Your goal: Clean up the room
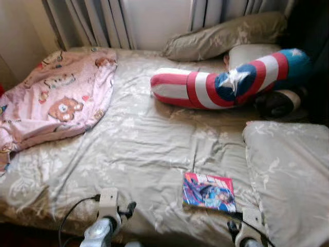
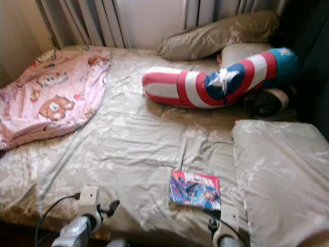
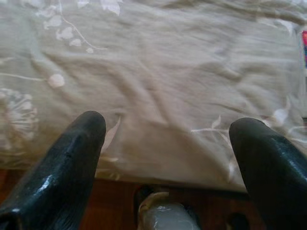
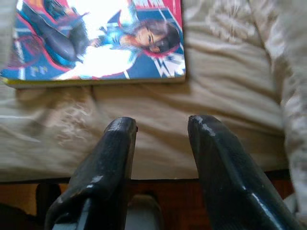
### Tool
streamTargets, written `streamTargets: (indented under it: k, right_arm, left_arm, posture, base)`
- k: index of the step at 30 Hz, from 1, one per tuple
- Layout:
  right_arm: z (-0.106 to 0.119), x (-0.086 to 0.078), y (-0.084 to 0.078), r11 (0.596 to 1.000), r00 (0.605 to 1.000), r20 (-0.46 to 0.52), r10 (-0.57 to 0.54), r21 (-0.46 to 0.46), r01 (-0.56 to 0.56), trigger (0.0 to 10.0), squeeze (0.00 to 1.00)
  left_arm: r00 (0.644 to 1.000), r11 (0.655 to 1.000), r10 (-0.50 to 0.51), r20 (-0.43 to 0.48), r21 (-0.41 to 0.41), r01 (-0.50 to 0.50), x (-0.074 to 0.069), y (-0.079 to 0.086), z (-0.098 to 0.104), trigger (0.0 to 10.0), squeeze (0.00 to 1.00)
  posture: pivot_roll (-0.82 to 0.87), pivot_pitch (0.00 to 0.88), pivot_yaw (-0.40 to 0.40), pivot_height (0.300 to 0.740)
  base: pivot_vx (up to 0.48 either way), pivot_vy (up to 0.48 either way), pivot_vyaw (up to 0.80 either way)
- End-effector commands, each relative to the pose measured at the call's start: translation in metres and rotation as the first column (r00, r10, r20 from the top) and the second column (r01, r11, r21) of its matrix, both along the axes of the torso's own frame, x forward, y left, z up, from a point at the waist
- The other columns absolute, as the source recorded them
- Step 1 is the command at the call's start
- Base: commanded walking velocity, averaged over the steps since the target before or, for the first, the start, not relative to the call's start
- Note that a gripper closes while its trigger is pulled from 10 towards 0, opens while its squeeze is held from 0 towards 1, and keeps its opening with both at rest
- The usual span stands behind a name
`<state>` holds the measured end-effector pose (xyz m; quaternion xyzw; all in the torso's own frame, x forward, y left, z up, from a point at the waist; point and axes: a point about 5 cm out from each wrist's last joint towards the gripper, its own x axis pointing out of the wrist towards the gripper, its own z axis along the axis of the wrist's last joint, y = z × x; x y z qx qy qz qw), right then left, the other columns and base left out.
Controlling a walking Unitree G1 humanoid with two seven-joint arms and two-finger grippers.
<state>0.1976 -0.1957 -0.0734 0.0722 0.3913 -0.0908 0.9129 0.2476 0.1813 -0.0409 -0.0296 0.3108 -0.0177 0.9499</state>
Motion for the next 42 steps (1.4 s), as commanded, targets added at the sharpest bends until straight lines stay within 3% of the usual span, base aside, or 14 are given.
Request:
streamTargets:
  k: [1,9,13,20,28,35,42]
  right_arm:
    - [-0.004,-0.006,0.001,1.000,1.000,-0.029,0.004,-0.002,-0.004,10.0,0.00]
    - [-0.007,-0.011,0.007,0.999,0.999,-0.037,0.032,0.008,-0.032,10.0,0.00]
    - [-0.011,-0.019,0.007,0.999,0.996,-0.070,0.054,0.000,-0.054,10.0,0.00]
    - [-0.013,-0.024,0.008,0.996,0.992,-0.090,0.087,-0.006,-0.088,10.0,0.00]
    - [-0.015,-0.027,0.009,0.996,0.991,-0.101,0.087,0.000,-0.087,10.0,0.00]
    - [-0.019,-0.036,0.008,0.998,0.990,-0.127,0.055,0.016,-0.053,10.0,0.00]
    - [-0.019,-0.036,0.009,0.998,0.990,-0.132,0.054,0.019,-0.052,10.0,0.00]
  left_arm:
    - [0.998,1.000,0.011,-0.066,0.018,-0.010,-0.010,0.004,-0.009,10.0,0.00]
    - [0.989,0.997,0.076,-0.124,0.009,-0.075,-0.027,0.008,-0.019,10.0,0.00]
    - [0.986,0.998,0.056,-0.158,0.025,-0.053,-0.036,0.007,-0.025,10.0,0.00]
    - [0.987,0.998,0.050,-0.151,0.034,-0.046,-0.035,0.007,-0.025,10.0,0.00]
    - [0.987,0.998,0.043,-0.153,0.044,-0.036,-0.033,0.008,-0.024,10.0,0.00]
    - [0.986,0.996,-0.038,-0.162,0.075,0.051,-0.035,0.004,-0.025,10.0,0.00]
    - [0.985,0.996,-0.031,-0.172,0.075,0.044,-0.036,0.004,-0.026,10.0,0.00]
  posture:
    - [0.00,0.000,-0.006,0.740]
    - [-0.01,0.000,-0.020,0.740]
    - [0.00,0.000,-0.022,0.740]
    - [0.00,0.000,-0.022,0.740]
    - [0.00,0.000,-0.008,0.740]
    - [0.00,0.000,0.002,0.740]
    - [0.00,0.000,0.002,0.740]
  base:
    - [0.000,0.000,0.00]
    - [0.000,0.000,0.00]
    - [0.000,0.000,0.00]
    - [0.000,0.000,0.00]
    - [0.000,0.000,0.76]
    - [0.000,0.000,0.00]
    - [0.000,0.278,0.00]
